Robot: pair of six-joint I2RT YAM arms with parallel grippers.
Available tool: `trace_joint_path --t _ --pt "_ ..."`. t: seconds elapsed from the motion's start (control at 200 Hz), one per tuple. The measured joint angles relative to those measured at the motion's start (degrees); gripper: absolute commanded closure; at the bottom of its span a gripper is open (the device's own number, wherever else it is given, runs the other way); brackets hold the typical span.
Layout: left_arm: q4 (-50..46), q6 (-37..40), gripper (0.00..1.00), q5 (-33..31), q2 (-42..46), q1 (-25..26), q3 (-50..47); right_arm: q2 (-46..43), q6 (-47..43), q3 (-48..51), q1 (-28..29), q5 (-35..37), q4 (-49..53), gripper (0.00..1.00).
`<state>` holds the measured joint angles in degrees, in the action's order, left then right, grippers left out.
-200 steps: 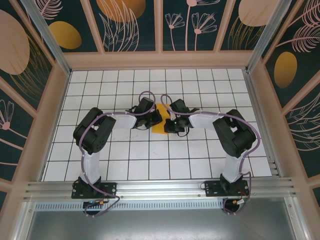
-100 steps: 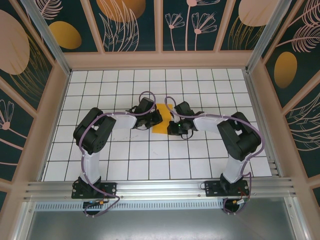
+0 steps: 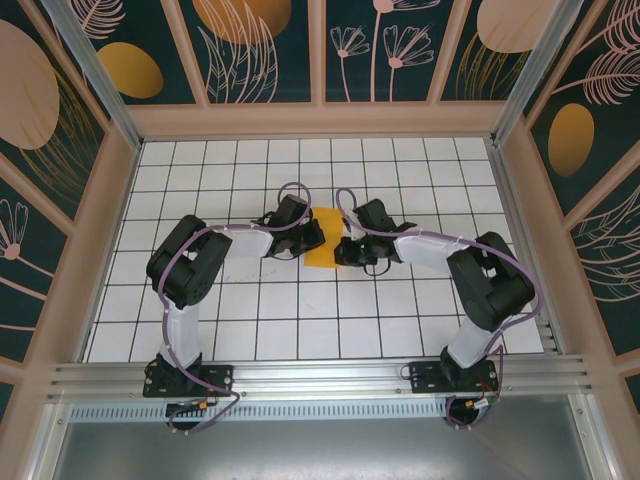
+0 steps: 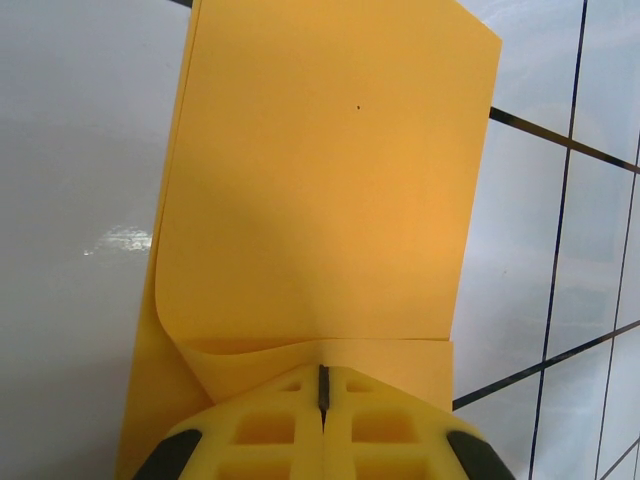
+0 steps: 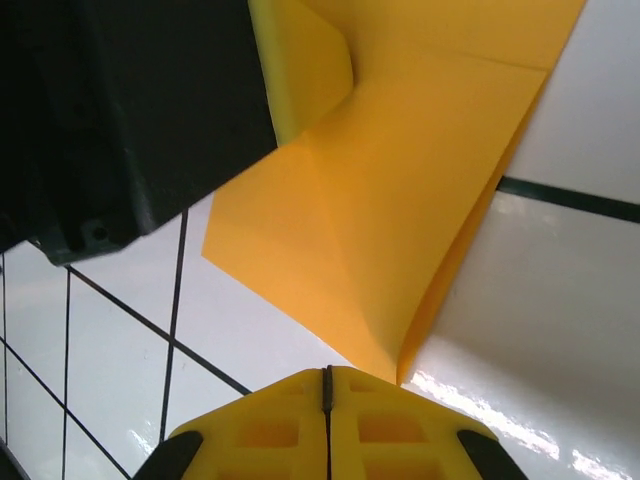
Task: Fold a paper plane with a square sheet of paper (pick it up from the middle)
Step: Fold the triangle a second time at the center of the table.
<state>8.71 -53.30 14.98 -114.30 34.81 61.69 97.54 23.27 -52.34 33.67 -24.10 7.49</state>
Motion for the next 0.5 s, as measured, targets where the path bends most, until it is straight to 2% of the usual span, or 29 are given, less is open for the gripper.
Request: trace_joint_path --t 0.25,0.5 --pt "0.5 0.0 0.93 0.6 0.0 0.0 -0.3 5.5 0.0 -2.3 -0.1 0.3 -1.0 0.94" --pt "0.5 0.1 0.90 1.0 0.0 -0.2 -0.2 6.6 -0.3 -2.3 -0.3 0.7 -0.5 0.94"
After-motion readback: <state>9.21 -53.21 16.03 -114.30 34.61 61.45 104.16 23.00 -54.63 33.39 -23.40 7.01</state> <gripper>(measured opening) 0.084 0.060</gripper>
